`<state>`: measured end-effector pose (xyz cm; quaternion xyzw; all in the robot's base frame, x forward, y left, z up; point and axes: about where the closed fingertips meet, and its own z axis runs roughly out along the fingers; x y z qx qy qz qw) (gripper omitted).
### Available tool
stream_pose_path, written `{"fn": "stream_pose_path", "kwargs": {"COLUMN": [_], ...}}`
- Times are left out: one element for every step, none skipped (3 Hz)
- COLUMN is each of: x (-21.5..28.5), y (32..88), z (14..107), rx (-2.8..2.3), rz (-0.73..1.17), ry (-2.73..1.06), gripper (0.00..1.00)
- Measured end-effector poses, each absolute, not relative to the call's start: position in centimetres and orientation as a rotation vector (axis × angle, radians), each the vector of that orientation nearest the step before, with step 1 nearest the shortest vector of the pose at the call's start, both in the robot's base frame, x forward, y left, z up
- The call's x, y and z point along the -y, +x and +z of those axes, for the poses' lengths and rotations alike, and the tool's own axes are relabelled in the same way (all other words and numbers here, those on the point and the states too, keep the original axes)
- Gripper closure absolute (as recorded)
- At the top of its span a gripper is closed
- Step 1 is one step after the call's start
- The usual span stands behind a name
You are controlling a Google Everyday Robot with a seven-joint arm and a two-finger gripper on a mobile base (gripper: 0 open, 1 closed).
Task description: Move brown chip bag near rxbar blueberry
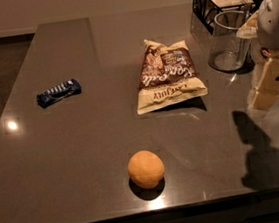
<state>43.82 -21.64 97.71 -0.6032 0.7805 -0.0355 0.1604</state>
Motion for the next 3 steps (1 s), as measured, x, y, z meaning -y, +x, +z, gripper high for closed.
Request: {"fn": "stream_pose_path", "kwargs": {"x": [21.6, 21.4, 21.2], "y": [43.8, 45.1, 47.2], "z": [97.7, 97.6, 96.7], "rx": [-2.228, -2.240, -2.278], "rz": [-0.103, -0.094, -0.042], "ry": [-1.722, -1.668, -1.585], "gripper": [0.00, 0.00, 0.00]}}
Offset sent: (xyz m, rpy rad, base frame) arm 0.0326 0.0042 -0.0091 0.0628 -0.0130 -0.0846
